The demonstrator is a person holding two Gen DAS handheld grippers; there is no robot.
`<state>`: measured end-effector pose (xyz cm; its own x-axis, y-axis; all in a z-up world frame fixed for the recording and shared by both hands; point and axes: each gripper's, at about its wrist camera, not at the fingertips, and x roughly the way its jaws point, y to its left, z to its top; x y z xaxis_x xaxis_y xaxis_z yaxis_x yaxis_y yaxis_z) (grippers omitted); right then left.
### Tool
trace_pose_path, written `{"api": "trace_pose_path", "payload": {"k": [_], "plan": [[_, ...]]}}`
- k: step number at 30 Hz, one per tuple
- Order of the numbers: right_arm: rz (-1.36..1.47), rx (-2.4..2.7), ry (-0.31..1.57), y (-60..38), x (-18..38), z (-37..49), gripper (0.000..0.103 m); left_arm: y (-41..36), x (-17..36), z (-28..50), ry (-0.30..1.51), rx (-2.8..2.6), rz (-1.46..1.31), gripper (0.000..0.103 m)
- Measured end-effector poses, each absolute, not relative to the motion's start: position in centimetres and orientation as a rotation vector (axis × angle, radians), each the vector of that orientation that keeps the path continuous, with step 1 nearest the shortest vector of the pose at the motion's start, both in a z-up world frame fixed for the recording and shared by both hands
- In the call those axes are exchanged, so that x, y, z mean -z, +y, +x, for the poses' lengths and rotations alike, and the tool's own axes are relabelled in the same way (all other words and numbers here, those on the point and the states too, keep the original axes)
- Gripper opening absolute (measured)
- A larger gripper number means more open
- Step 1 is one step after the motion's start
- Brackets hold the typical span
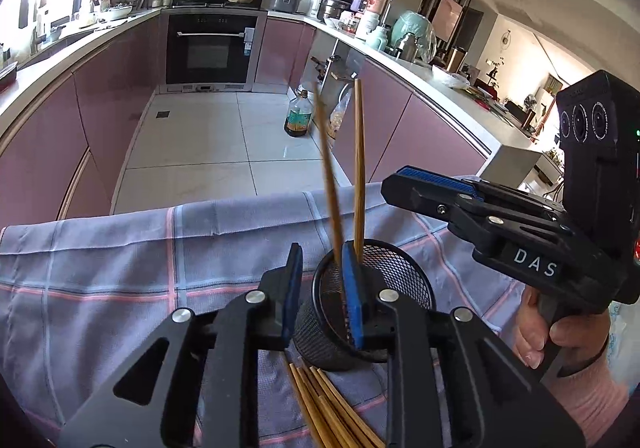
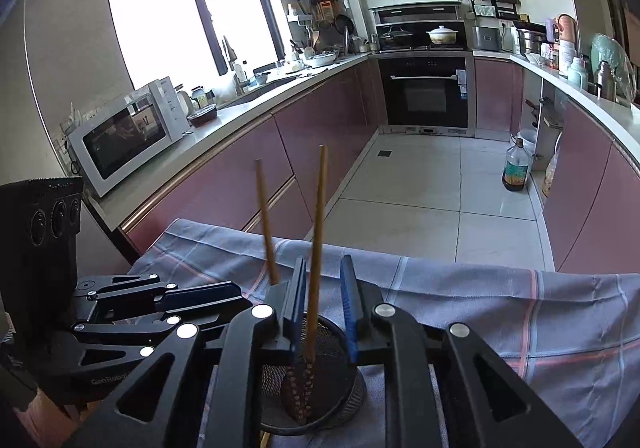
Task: Organize utensils
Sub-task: 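Lift the left tool's chopstick upright over the mesh cup while the right tool carries its chopstick there, then lower both chopsticks into the mesh cup and open both tools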
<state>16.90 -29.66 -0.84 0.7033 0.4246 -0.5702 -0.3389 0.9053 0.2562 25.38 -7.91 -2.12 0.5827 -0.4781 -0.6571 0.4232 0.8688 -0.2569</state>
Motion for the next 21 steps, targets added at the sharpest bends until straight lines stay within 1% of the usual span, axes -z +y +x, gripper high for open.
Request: {"api": "trace_pose_path", "payload": {"k": [2,4,7,9,10,12,13,15,17,21], "plan": [[0.139,-0.428,0.662,-29.8,0.7,16.8,0.02,-7.4,2.3,25.0,0.774,0.512,-0.069,0.025],[0.14,-0.427,0.651,-29.9,0.6,16.4,0.021,-7.0,2.3,24.7,0.759,0.496,-0.071,0.026],[0.144,-0.427,0.631,-30.1,0.1,16.0,0.023,-6.3,2.1,23.7,0.727,0.461,-0.074,0.03],[0.146,-0.43,0.613,-30.3,-0.3,15.4,0.027,-5.8,1.9,22.8,0.7,0.436,-0.07,0.036],[0.148,-0.435,0.602,-30.5,-0.5,14.9,0.028,-5.5,1.8,22.2,0.687,0.419,-0.067,0.036],[0.153,-0.454,0.577,-30.7,-1.0,13.7,0.03,-4.9,1.5,21.1,0.664,0.4,-0.056,0.042],[0.152,-0.469,0.564,-30.7,-1.2,13.0,0.031,-4.7,1.5,20.5,0.654,0.389,-0.044,0.043],[0.14,-0.5,0.537,-30.6,-1.5,11.3,0.038,-4.2,1.8,19.0,0.642,0.364,-0.015,0.049],[0.121,-0.536,0.532,-30.3,-1.3,9.6,0.041,-3.8,2.4,17.7,0.644,0.351,0.013,0.051],[0.084,-0.591,0.579,-29.6,0.6,7.0,0.041,-3.7,4.7,15.3,0.687,0.343,0.068,0.052]]}}
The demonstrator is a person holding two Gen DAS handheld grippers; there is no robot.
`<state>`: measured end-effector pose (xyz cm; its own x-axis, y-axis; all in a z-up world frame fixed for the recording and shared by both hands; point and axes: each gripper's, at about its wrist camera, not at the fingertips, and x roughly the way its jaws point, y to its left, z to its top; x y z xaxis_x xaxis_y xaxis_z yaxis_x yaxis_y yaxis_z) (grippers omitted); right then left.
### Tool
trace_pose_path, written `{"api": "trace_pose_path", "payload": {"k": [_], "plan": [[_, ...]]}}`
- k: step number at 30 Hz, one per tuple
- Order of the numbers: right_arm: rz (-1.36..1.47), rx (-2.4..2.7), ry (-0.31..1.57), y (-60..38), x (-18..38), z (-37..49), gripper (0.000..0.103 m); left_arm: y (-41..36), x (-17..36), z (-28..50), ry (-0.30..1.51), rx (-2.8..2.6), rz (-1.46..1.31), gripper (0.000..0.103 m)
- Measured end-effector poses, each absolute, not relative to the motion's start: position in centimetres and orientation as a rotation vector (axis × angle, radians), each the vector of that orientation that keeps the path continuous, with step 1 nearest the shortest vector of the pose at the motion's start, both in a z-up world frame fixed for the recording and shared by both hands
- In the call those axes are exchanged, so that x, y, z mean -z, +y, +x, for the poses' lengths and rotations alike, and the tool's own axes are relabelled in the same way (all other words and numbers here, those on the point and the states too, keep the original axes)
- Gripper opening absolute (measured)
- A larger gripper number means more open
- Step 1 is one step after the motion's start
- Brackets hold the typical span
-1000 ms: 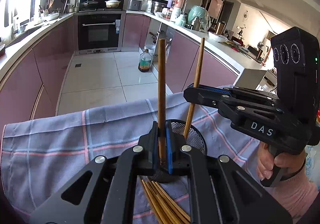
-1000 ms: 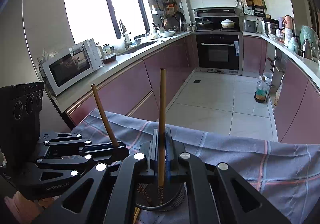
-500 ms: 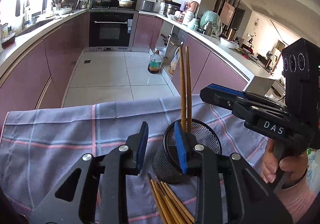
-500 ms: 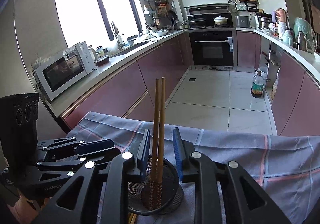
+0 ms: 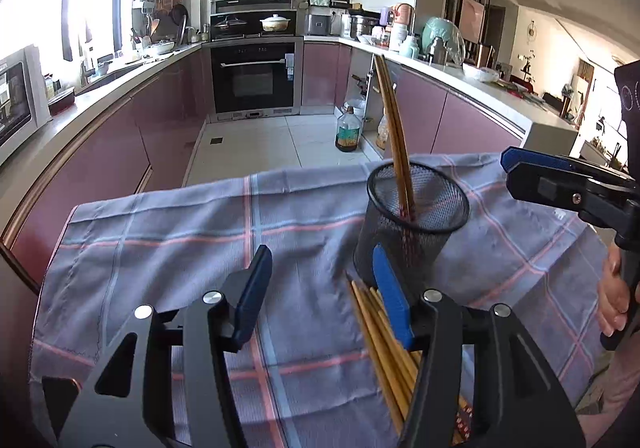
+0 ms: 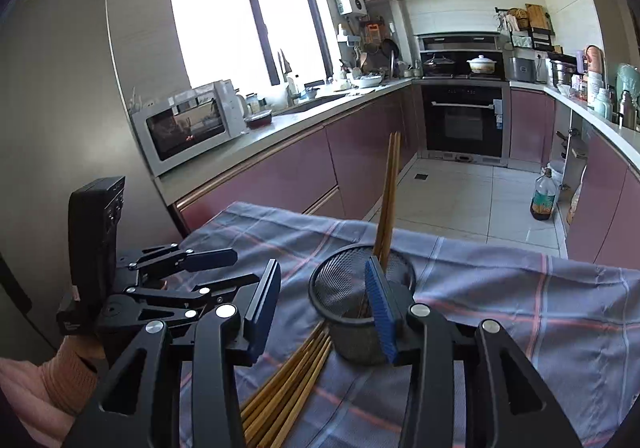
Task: Organize utensils
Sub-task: 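Lower both chopsticks into the mesh cup and open both tools, then move both tools back down to the chopstick pile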
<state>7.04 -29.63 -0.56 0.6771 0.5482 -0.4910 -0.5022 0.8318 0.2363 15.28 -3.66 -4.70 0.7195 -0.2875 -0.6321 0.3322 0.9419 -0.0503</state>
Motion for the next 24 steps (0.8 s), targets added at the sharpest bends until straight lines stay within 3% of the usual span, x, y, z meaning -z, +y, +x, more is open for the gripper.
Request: {"api": "trace_pose_path", "payload": {"k": [11,24], "plan": [[0.076,-0.575,0.815,-27.8,8.8,5.3,0.041,-3.8,11.0,12.0,0.838,0.384,0.097,0.052],[0.042,-0.542,0.893,-26.2,11.3,4.7,0.037,-5.2,13.1,11.5,0.896,0.422,0.129,0.052]]}}
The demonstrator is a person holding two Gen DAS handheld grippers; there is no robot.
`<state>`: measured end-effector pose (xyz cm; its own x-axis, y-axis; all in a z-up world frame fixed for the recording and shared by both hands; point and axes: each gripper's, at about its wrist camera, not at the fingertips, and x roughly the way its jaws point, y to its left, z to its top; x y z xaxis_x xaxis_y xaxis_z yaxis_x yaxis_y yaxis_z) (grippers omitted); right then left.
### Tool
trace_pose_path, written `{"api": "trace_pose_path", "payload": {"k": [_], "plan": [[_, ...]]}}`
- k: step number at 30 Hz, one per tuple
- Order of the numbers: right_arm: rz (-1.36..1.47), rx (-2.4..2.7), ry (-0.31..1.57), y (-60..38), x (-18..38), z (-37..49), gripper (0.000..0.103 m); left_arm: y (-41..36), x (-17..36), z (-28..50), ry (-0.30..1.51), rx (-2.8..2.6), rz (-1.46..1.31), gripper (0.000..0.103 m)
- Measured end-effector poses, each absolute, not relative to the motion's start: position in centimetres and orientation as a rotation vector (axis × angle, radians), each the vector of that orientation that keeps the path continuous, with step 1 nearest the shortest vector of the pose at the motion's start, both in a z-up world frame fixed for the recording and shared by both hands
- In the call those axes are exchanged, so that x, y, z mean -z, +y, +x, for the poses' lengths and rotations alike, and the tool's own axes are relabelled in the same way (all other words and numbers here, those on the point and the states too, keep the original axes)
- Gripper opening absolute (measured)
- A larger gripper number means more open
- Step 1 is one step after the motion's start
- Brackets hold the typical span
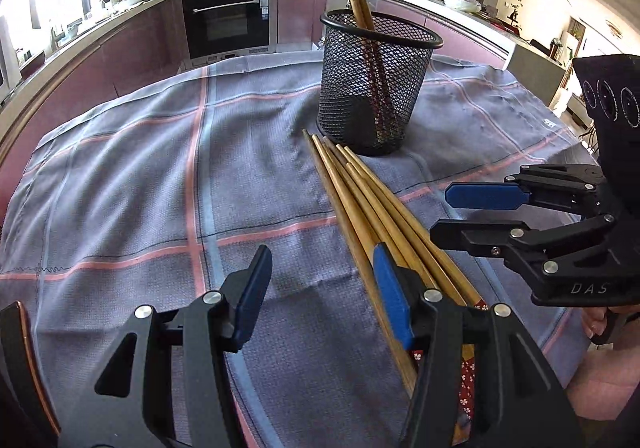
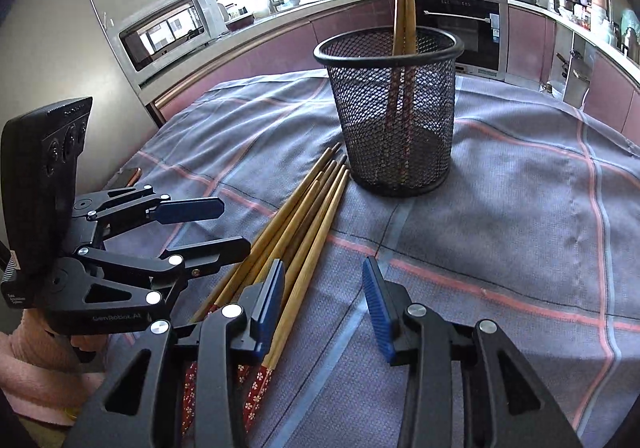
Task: Organize utensils
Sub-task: 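Move both tools back down to the chopstick pile, then close the left tool on a chopstick while the right tool grasps another chopstick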
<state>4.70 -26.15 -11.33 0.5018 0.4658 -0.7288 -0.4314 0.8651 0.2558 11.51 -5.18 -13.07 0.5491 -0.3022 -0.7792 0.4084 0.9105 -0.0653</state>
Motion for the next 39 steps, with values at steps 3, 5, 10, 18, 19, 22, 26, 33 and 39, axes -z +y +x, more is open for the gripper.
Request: {"api": "trace_pose_path", "payload": {"k": [3,5,10,18,19,22,26,33,39], "plan": [[0.037,-0.539,0.902,-25.9,11.6,4.7,0.035,-5.2,13.3,11.7,0.909,0.418,0.132,0.052],[0.022,-0.531,0.904,-25.7,11.8,4.6,0.035,-5.0,13.4,11.9,0.913,0.414,0.126,0.052],[0.006,-0.524,0.902,-25.7,11.9,4.5,0.033,-4.9,13.5,11.9,0.915,0.412,0.124,0.053],[-0.04,-0.487,0.906,-25.7,12.0,4.5,0.021,-4.5,13.5,11.6,0.924,0.406,0.129,0.049],[-0.036,-0.487,0.908,-25.8,12.0,4.5,0.021,-4.5,13.5,11.6,0.924,0.402,0.132,0.049],[-0.043,-0.484,0.906,-25.6,12.0,4.7,0.021,-4.9,13.4,11.9,0.923,0.391,0.146,0.05],[-0.061,-0.483,0.902,-25.1,12.0,5.3,0.021,-5.5,13.6,13.0,0.927,0.389,0.157,0.047],[-0.128,-0.461,0.888,-24.0,11.9,5.9,0.02,-6.6,13.6,14.4,0.939,0.377,0.178,0.03],[-0.112,-0.477,0.896,-24.3,11.9,6.0,0.007,-6.6,13.7,14.5,0.947,0.386,0.136,0.01]]}}
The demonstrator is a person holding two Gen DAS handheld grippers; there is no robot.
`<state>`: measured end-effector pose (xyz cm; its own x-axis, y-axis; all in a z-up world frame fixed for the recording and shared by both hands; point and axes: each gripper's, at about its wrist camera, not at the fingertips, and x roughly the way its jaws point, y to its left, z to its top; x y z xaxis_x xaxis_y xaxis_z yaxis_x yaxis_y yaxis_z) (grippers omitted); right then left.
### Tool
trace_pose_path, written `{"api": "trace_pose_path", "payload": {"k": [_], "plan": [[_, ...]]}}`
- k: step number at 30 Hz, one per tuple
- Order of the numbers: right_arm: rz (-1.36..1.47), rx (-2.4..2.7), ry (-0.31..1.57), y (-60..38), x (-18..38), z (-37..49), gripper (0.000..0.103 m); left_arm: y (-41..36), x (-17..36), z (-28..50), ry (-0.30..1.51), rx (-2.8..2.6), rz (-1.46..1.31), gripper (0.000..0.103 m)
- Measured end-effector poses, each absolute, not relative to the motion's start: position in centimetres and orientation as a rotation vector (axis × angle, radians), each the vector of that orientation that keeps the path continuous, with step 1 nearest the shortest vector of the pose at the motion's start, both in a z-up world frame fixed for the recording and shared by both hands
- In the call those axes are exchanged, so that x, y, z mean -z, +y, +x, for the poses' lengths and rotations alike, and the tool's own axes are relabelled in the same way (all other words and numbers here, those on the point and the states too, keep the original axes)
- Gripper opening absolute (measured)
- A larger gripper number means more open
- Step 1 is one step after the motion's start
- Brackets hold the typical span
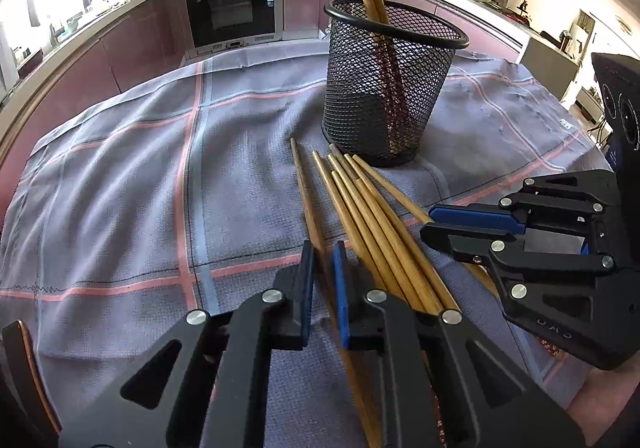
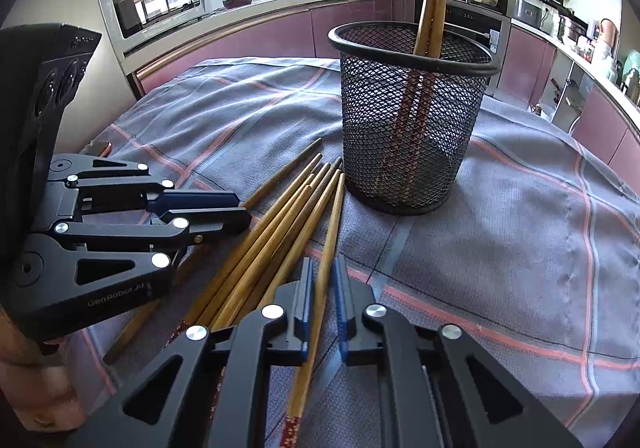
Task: Organize utensils
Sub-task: 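Close the left tool on a chopstick while the right tool grasps another chopstick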
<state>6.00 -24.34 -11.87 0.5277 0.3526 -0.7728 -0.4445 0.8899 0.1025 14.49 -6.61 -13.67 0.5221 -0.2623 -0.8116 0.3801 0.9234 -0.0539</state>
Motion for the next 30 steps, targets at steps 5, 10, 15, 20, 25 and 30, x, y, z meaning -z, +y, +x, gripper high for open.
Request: {"api": "trace_pose_path", "payload": {"k": [5,10,15,20,25,30], "plan": [[-0.093,-0.48,0.9,-24.9,11.8,5.8,0.006,-6.0,13.6,14.4,0.955,0.38,0.076,0.009],[-0.074,-0.491,0.896,-25.5,11.4,5.4,0.005,-5.2,13.1,13.5,0.95,0.382,0.042,0.008],[-0.085,-0.492,0.901,-25.7,11.4,5.1,0.005,-4.9,13.3,12.8,0.962,0.381,0.057,0.008],[-0.088,-0.481,0.911,-25.6,11.7,5.2,0.006,-5.3,13.9,13.2,0.976,0.379,0.092,0.017],[-0.13,-0.461,0.908,-24.8,11.8,5.5,0.014,-6.2,13.9,14.0,0.97,0.364,0.146,0.027],[-0.127,-0.476,0.903,-24.8,11.9,5.6,0.005,-6.3,13.8,14.4,0.978,0.339,0.122,0.009]]}}
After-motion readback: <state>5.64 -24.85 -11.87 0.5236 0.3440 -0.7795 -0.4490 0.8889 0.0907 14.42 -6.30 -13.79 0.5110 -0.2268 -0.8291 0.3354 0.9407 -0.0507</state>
